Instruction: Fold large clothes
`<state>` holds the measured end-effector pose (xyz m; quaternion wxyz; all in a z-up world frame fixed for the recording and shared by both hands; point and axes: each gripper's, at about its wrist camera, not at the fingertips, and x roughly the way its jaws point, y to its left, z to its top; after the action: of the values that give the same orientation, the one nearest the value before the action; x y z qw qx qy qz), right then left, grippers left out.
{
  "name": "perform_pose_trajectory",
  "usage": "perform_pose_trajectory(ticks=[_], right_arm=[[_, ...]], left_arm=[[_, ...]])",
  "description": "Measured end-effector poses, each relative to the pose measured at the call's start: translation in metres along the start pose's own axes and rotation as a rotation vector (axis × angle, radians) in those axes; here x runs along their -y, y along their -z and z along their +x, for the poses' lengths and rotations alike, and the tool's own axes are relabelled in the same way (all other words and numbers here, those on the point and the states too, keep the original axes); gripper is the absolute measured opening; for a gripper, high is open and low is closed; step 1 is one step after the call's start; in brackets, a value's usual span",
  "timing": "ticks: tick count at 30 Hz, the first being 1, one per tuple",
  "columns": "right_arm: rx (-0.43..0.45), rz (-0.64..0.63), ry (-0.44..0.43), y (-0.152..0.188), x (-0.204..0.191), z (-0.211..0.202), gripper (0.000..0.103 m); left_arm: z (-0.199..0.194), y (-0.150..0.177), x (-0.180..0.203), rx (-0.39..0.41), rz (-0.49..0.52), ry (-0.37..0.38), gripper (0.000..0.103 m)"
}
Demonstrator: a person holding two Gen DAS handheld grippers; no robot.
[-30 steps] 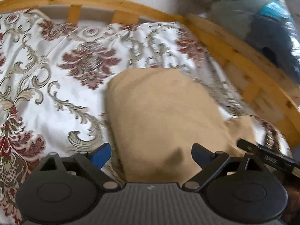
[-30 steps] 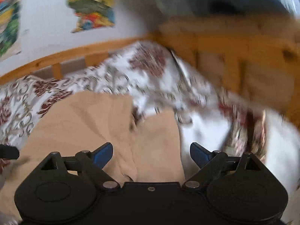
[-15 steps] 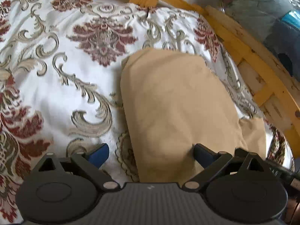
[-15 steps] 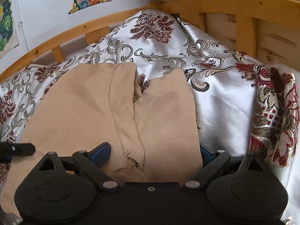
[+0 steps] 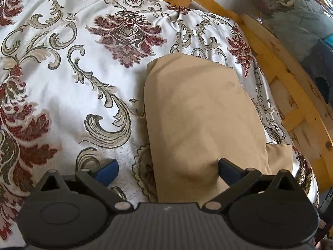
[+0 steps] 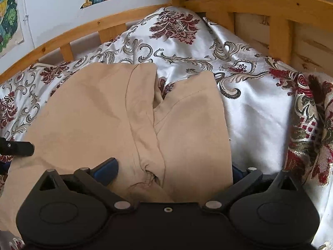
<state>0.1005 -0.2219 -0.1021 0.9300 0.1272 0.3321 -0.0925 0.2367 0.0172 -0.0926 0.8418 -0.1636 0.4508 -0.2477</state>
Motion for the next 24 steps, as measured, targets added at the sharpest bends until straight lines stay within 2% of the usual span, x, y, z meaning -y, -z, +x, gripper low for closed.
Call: perform_pose_trajectory(ticks=[10,16,17,18,19,20,21,22,24], right_arm=[[0.007,-0.018,0.014,0.001,0.0,0.002,0.102],[0.016,0.024,-0.016,0.003,0.001,0.001,0.102],[0.018,0.029,-0.023,0.003,0.001,0.0,0.098],[0.021,0.029,-0.027,0.004,0.0,-0.001,0.09],[0.025,0.026,-0.035,0.004,0.0,-0.002,0.087],[0.029,0.022,-0.041,0.005,-0.001,-0.004,0.077],[0.031,0.019,-0.046,0.005,-0.002,-0.006,0.062],[0.031,0.018,-0.055,0.005,-0.003,-0.008,0.054],[0.034,0.004,-0.067,0.004,-0.006,-0.012,0.035]], left_arm=[[0.001,-0.004,0.001,-0.019,-0.001,-0.001,0.102],[0.017,-0.008,0.006,-0.112,0.08,0.083,0.102],[0.019,-0.008,0.008,-0.114,0.091,0.082,0.102],[0.02,-0.008,0.009,-0.116,0.099,0.081,0.1],[0.021,-0.009,0.011,-0.119,0.108,0.075,0.095],[0.02,-0.01,0.014,-0.121,0.115,0.083,0.083],[0.019,-0.011,0.017,-0.127,0.117,0.101,0.076],[0.017,-0.012,0.021,-0.123,0.125,0.09,0.073],[0.012,-0.01,0.031,-0.104,0.178,0.053,0.06]])
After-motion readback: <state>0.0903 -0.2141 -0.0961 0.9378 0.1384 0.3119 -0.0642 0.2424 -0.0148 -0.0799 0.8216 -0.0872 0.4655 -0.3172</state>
